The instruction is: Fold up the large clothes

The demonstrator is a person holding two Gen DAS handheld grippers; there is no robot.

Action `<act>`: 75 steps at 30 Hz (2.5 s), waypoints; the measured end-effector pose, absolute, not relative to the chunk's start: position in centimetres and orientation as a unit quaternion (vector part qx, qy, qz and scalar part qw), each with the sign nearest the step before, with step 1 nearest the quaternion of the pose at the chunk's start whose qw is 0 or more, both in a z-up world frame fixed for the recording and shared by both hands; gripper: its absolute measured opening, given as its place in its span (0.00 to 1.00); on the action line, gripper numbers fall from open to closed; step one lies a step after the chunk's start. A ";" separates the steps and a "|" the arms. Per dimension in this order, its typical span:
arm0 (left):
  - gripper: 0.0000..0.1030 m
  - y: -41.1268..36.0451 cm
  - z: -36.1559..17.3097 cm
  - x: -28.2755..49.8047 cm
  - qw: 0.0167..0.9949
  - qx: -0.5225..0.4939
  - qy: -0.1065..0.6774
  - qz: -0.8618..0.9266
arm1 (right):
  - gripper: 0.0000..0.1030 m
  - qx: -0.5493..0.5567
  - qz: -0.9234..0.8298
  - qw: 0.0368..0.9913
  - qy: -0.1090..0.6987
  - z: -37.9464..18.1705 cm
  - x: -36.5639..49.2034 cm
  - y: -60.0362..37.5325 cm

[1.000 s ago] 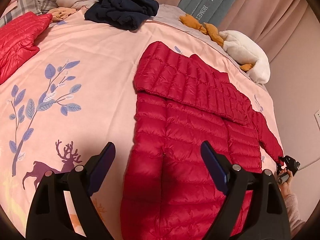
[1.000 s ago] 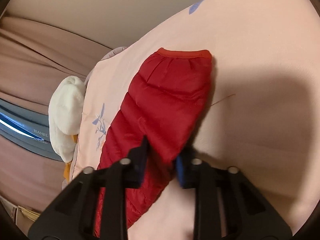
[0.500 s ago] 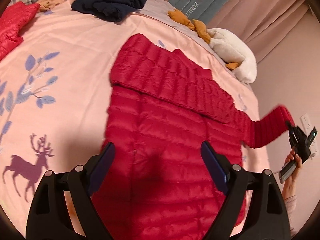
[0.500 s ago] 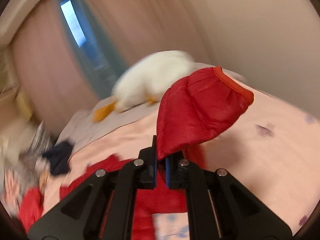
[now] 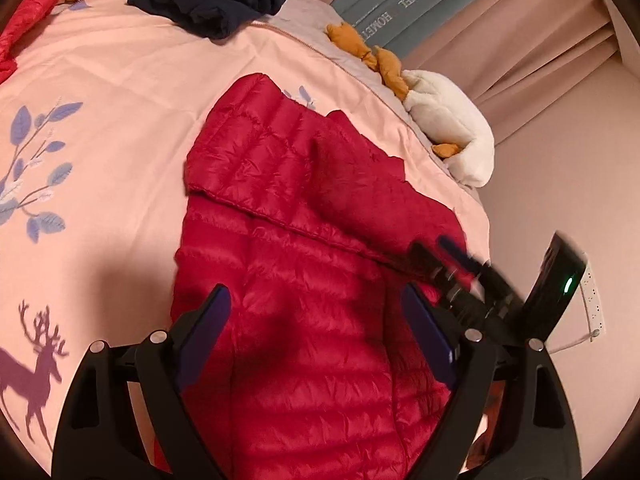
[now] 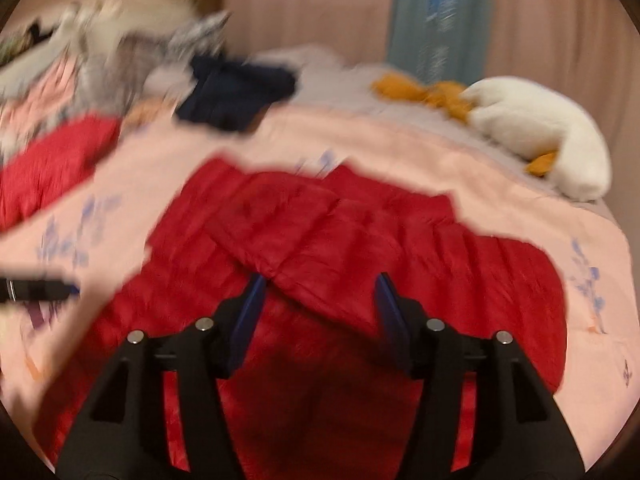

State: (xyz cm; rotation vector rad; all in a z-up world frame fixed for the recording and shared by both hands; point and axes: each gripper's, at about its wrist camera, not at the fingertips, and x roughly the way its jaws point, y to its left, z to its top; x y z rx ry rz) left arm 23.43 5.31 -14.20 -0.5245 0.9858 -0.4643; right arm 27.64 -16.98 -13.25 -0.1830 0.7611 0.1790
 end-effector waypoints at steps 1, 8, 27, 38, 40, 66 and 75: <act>0.85 5.1 -14.3 23.9 0.822 -0.243 0.465 -0.220 | 0.56 -0.087 0.094 0.920 0.370 -13.2 27.1 -16.9; 0.85 2.0 -14.5 27.7 0.827 -0.215 0.468 -0.227 | 0.68 0.000 0.099 0.930 0.353 -10.6 22.6 -22.2; 0.04 0.2 -15.1 33.7 0.861 -0.184 0.458 -0.128 | 0.69 0.075 0.023 0.938 0.339 -10.5 17.3 -30.2; 0.18 2.7 -15.9 31.9 0.872 -0.094 0.475 -0.077 | 0.69 0.105 0.012 0.928 0.356 -11.0 19.6 -31.8; 0.37 2.9 -14.5 31.3 0.887 -0.076 0.449 -0.071 | 0.69 0.107 0.003 0.929 0.355 -10.7 20.8 -32.3; 0.71 -7.8 -17.5 34.5 0.893 0.088 0.427 -0.116 | 0.78 0.110 -0.089 0.881 0.452 -19.5 32.7 -36.9; 0.71 -7.8 -17.5 34.8 0.890 0.085 0.431 -0.119 | 0.77 0.063 -0.080 0.916 0.388 -15.0 30.3 -33.5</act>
